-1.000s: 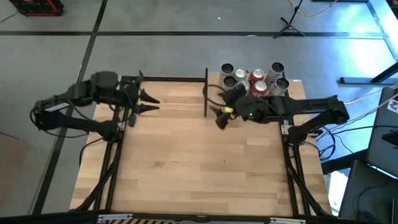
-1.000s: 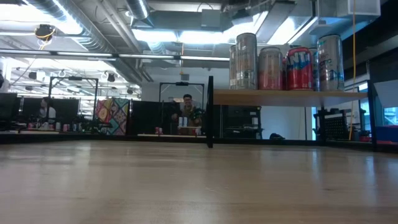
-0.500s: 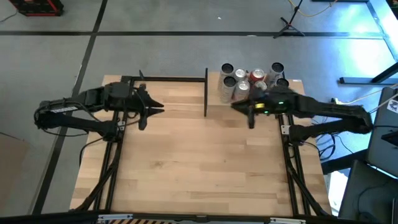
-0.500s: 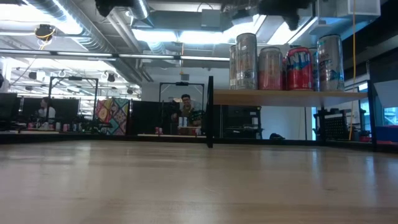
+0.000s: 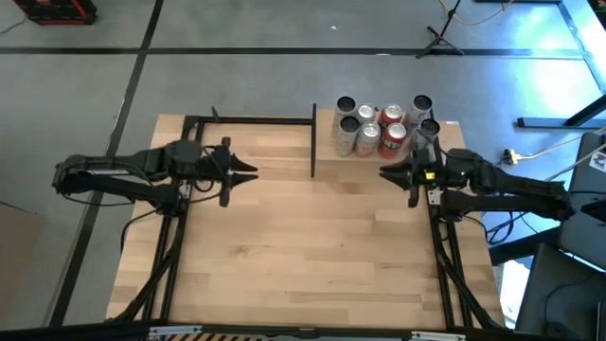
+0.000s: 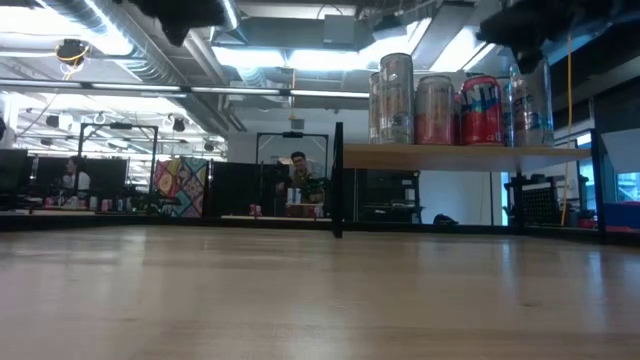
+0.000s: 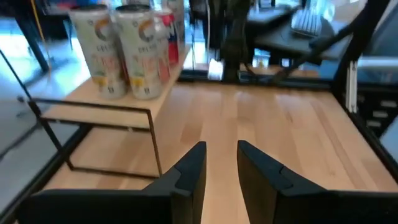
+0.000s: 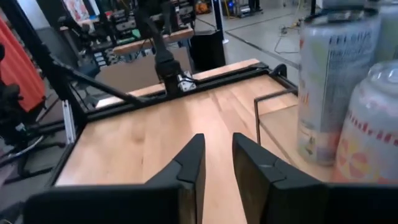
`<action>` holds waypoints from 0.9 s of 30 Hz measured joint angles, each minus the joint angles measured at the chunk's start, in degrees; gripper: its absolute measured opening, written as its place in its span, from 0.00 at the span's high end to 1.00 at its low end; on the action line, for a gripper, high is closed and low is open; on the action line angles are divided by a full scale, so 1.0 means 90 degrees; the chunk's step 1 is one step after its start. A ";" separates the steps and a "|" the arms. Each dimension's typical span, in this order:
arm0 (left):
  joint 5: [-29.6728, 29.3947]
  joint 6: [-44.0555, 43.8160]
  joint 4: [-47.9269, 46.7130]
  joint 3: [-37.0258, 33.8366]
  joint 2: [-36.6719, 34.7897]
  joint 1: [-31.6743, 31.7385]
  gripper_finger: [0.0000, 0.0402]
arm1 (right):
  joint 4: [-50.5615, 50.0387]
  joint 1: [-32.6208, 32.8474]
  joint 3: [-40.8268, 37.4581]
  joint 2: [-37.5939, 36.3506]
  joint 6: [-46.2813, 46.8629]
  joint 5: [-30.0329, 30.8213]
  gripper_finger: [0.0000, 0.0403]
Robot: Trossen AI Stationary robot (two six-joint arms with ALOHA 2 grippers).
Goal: Place canned beverage on shelf
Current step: Return to Home Position
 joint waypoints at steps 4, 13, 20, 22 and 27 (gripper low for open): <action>0.0086 0.0241 0.0967 -0.1084 -0.0408 -0.0012 0.81 | 0.0861 -0.0002 -0.0879 -0.0502 -0.0086 0.0008 0.83; 0.0279 0.0261 0.3135 -0.3256 -0.1791 -0.0010 0.81 | 0.1969 0.0000 -0.2509 -0.1488 -0.0023 0.0097 0.83; 0.0340 0.0147 0.3224 -0.4277 -0.3200 -0.0012 0.81 | 0.2010 0.0000 -0.3065 -0.1803 0.0209 0.0559 0.83; 0.0239 0.0119 0.3181 -0.4506 -0.3622 -0.0012 0.81 | 0.2039 0.0000 -0.3173 -0.1854 0.0349 0.0560 0.83; 0.0178 -0.0179 0.2503 -0.4775 -0.4575 -0.0012 0.81 | 0.2165 0.0005 -0.3413 -0.1876 0.0470 0.0501 0.83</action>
